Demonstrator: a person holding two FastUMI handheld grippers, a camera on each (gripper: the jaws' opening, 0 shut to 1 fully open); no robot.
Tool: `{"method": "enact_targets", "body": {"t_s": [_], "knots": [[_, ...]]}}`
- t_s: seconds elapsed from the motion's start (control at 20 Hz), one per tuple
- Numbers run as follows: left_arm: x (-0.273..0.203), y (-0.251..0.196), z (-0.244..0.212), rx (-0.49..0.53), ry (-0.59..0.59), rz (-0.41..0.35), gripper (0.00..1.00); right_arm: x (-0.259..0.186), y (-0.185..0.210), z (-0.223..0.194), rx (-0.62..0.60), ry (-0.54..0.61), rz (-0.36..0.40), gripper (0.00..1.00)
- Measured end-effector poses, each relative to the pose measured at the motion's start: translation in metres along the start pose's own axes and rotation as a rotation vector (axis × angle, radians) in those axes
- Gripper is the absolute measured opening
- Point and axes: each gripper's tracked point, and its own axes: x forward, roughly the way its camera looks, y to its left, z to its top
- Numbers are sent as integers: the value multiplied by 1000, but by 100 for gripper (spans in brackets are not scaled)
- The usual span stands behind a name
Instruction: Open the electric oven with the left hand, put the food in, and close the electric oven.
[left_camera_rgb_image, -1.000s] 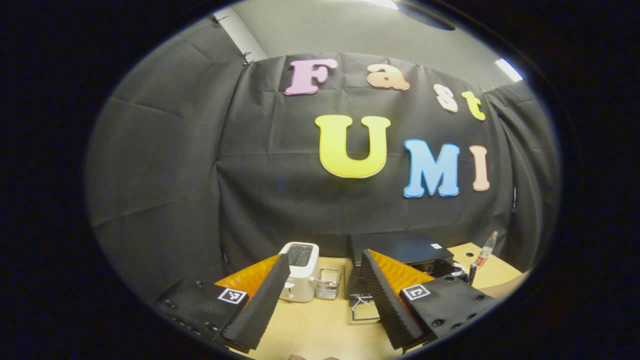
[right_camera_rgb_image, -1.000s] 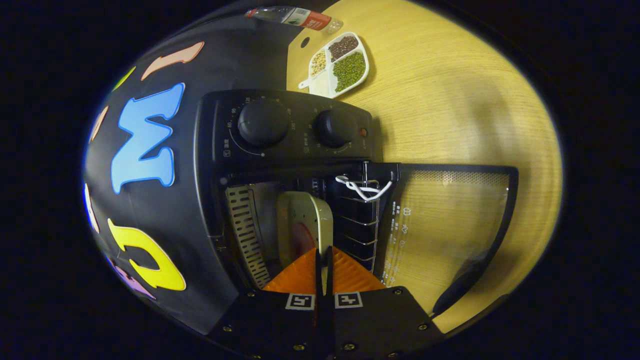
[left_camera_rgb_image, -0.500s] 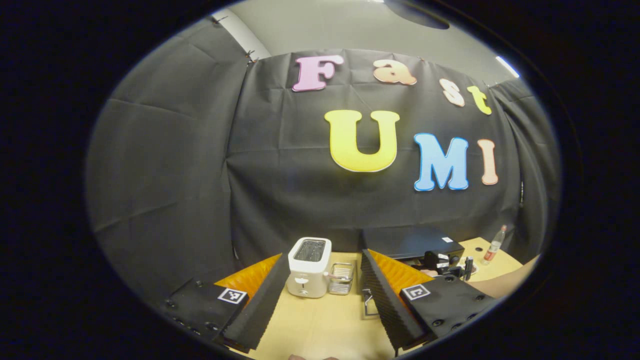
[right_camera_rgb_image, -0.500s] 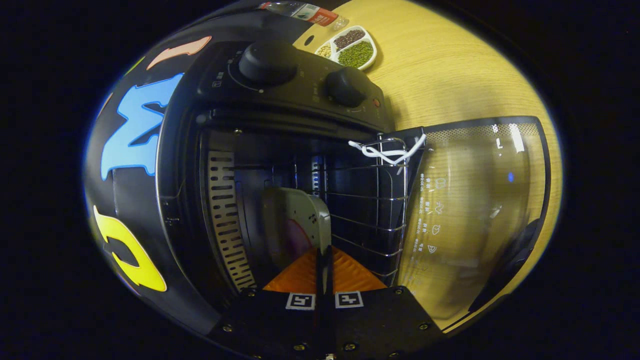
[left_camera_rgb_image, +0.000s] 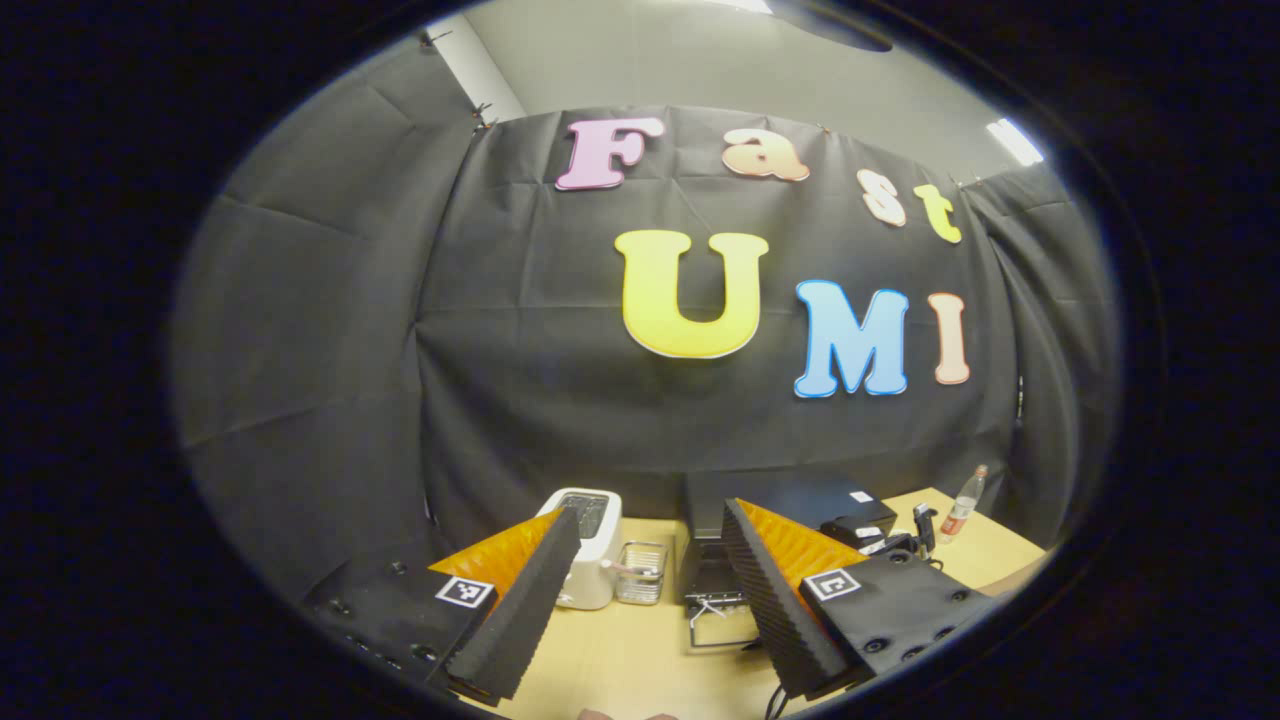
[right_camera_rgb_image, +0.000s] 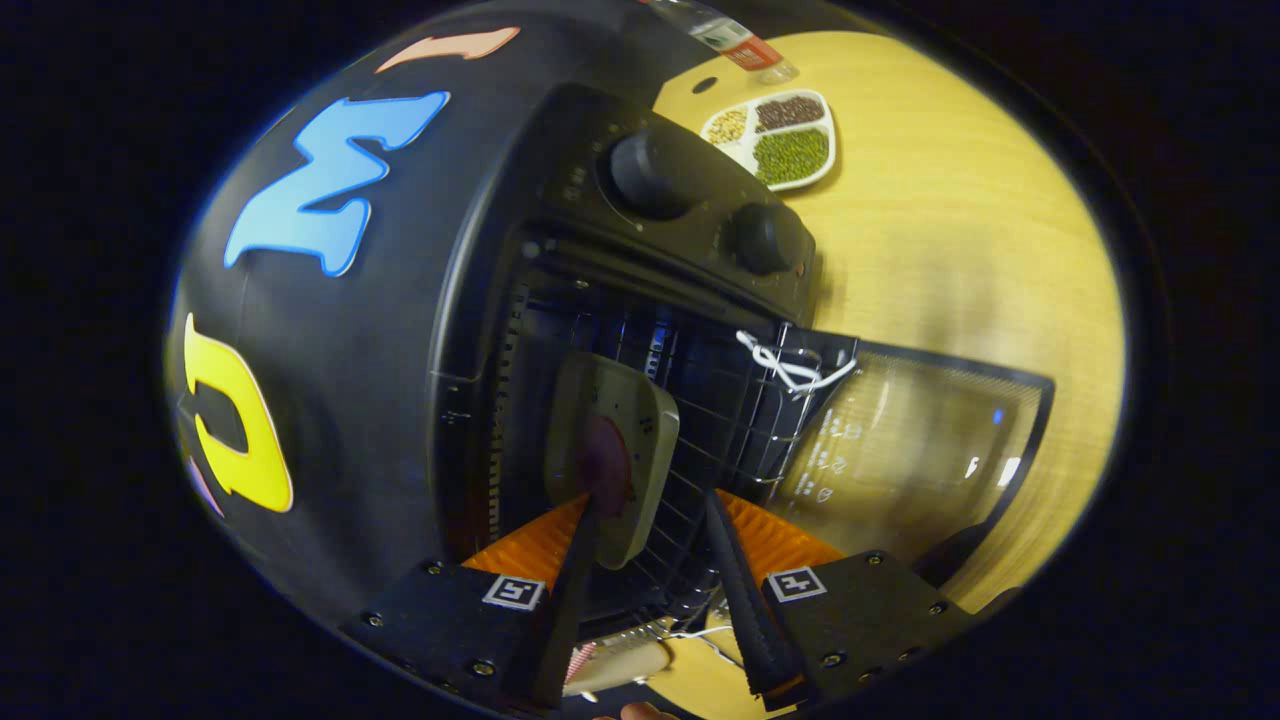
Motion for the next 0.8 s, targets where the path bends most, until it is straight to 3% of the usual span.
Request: {"method": "enact_targets", "body": {"t_s": [0.15,0.45,0.8], "knots": [[7,-24,0,-13,0,-36,97,-28,-16,16,-193,2,-15,66],[29,-81,-12,-1,28,-88,100,-99,-21,87,-590,-62,41,67],[25,-161,3,33,-1,-123,97,-248,52,170,-1122,-357,312,70]]}}
